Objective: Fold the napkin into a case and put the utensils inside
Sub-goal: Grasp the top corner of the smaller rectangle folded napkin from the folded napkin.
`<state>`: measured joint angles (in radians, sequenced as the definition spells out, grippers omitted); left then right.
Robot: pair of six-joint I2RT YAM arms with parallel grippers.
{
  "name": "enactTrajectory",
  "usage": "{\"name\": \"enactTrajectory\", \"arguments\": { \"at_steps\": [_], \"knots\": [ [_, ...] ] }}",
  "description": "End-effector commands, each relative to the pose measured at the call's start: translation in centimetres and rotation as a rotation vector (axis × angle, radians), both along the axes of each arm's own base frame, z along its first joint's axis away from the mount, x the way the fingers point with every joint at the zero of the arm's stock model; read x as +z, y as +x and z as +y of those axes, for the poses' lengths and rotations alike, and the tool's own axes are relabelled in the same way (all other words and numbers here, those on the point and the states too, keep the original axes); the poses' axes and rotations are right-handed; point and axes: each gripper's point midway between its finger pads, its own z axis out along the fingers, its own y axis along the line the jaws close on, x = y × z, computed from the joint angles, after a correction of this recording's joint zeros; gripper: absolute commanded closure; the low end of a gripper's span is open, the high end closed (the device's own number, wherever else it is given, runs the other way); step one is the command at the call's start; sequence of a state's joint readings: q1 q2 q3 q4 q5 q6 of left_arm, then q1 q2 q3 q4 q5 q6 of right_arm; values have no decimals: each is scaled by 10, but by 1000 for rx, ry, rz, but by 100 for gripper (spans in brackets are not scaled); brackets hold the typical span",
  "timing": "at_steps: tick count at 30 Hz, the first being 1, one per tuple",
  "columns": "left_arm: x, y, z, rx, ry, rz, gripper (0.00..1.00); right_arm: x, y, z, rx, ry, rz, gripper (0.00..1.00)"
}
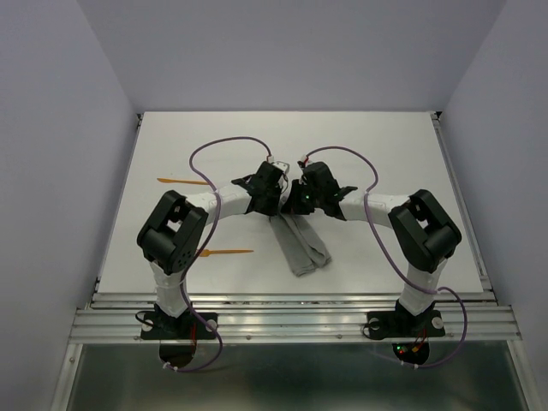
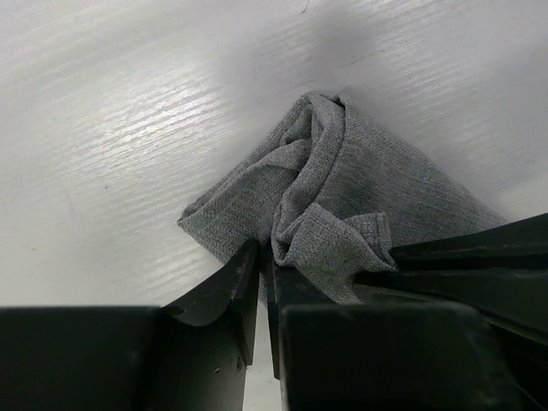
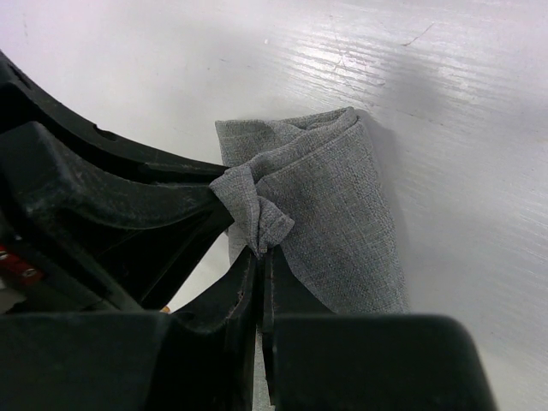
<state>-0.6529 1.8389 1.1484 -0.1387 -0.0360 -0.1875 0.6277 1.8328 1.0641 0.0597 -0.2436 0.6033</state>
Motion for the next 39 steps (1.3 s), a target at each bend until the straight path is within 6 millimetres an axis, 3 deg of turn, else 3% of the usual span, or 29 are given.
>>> {"name": "enactTrajectory", "arguments": {
  "at_steps": [1, 7, 10, 16, 24, 39],
  "knots": [
    [8, 12, -5, 7, 0, -39, 82, 18, 2, 0, 1, 32, -34, 99],
    [9, 14, -7, 10, -5, -42, 98, 20, 2, 0, 0, 31, -37, 99],
    [10, 13, -7, 9, -9, -42, 100, 20, 2, 0, -1, 32, -36, 99],
    [11, 10, -12, -7, -37, -29, 100, 20, 1, -1, 10, 22, -40, 99],
    [29, 5, -24, -29, -144, -16, 100, 12, -2, -7, 19, -23, -31, 99],
    [48, 12, -20, -9, -249, -1, 100, 14, -6, -16, 40, -75, -44, 99]
  ]
}}
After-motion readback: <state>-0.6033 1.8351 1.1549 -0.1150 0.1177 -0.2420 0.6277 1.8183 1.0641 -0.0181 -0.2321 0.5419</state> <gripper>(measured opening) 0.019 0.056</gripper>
